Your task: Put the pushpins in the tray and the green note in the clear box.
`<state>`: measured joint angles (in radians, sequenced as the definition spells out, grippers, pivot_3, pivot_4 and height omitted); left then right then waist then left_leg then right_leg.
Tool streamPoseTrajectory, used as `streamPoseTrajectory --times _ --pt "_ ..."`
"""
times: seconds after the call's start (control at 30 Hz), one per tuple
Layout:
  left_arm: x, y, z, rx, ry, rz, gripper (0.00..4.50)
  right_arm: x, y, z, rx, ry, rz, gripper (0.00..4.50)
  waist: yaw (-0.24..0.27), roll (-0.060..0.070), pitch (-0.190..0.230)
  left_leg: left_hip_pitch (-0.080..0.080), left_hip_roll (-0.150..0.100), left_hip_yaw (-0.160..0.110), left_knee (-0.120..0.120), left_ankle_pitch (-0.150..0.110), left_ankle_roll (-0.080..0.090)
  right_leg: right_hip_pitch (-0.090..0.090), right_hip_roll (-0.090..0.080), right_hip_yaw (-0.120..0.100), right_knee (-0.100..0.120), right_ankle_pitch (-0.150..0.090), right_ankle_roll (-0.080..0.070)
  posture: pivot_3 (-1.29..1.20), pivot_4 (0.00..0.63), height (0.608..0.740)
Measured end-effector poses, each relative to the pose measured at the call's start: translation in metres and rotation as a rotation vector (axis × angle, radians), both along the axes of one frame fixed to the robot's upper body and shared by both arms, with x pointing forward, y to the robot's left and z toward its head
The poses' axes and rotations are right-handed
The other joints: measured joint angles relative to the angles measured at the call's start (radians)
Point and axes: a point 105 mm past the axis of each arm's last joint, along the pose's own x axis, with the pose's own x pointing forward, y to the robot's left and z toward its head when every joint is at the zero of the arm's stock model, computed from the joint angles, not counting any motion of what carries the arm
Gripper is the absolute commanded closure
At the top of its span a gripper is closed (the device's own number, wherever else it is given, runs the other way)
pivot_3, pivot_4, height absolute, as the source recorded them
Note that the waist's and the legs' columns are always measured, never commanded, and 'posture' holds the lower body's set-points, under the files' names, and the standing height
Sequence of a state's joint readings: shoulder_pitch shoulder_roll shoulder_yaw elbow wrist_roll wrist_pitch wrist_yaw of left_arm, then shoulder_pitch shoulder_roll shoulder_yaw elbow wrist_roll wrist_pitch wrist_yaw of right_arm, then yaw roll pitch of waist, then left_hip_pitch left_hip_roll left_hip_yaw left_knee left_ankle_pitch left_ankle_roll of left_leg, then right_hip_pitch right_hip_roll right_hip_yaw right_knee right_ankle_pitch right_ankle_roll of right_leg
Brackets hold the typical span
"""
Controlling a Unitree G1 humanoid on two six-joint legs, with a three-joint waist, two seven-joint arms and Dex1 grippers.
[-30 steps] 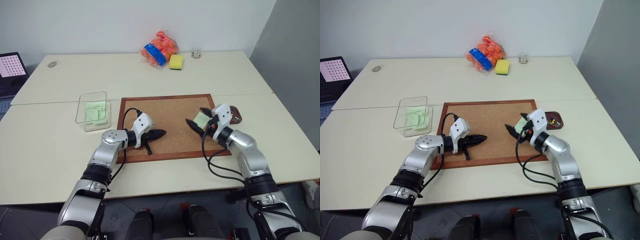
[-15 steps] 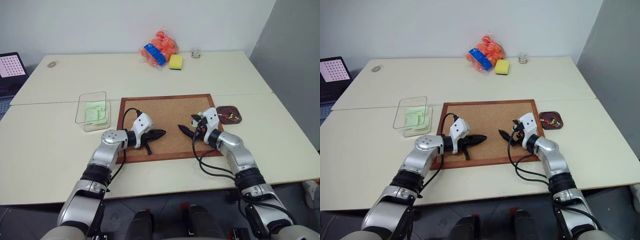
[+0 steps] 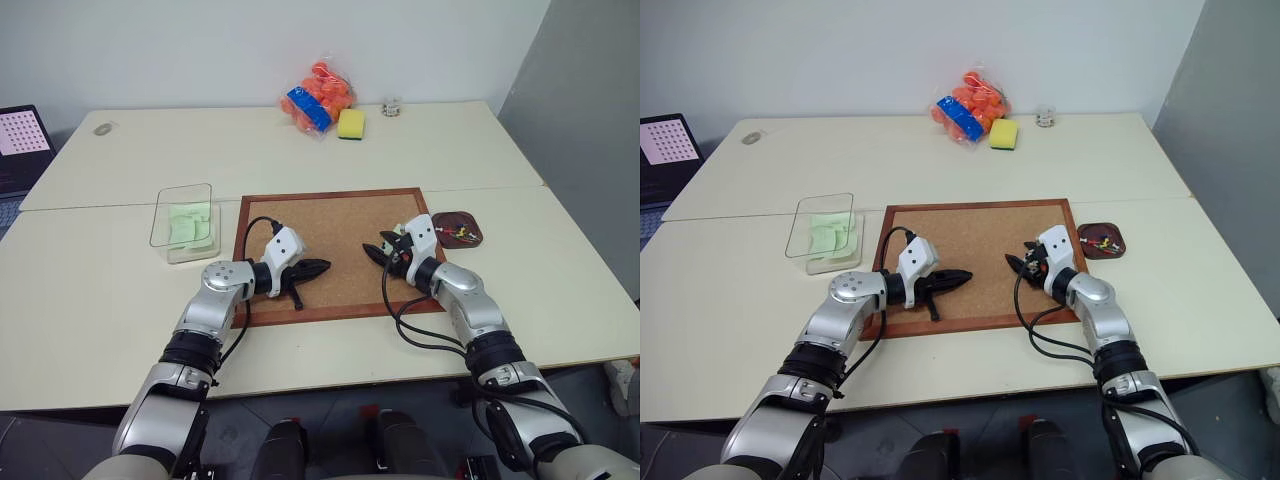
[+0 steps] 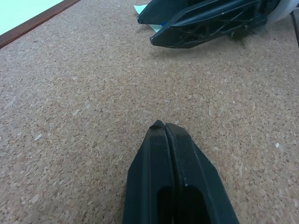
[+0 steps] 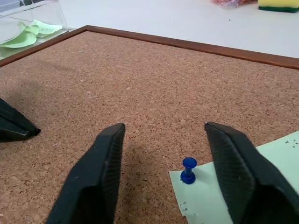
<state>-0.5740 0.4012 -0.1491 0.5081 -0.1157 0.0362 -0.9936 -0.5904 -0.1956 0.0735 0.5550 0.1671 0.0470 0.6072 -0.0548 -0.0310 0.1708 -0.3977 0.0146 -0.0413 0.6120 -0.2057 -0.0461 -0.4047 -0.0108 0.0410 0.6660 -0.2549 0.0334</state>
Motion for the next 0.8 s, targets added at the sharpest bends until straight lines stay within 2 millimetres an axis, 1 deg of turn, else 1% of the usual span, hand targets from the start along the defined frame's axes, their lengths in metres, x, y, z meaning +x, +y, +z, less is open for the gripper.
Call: streamPoseTrajectory --times 0.23,0.33,0.8 --pt "0.0001 0.0000 0.0000 0.000 0.000 -0.001 4.50 0.0016 -0.0030 -0.0005 -0.032 -0.021 -0.019 3.94 0.000 0.000 0.000 0.000 0.000 0.000 0.000 0.000 0.000 0.000 0.000 0.000 0.000 0.000 0.000 0.00 0.150 0.740" --pt "0.0002 0.0001 -0.0001 0.000 0.000 -0.001 4.50 0.0025 -0.0068 -0.0004 -0.038 -0.023 -0.030 4.46 0.000 0.000 0.000 0.000 0.000 0.000 0.000 0.000 0.000 0.000 0.000 0.000 0.000 0.000 0.000 0.00 0.150 0.740" --pt "0.0006 -0.0006 0.0002 -0.001 -0.003 -0.002 4.50 0.0029 -0.0088 0.0013 -0.050 -0.048 -0.035 4.46 0.002 0.000 0.000 0.000 0.000 0.000 0.000 0.000 0.000 0.000 0.000 0.000 0.000 0.000 0.000 0.00 0.150 0.740"
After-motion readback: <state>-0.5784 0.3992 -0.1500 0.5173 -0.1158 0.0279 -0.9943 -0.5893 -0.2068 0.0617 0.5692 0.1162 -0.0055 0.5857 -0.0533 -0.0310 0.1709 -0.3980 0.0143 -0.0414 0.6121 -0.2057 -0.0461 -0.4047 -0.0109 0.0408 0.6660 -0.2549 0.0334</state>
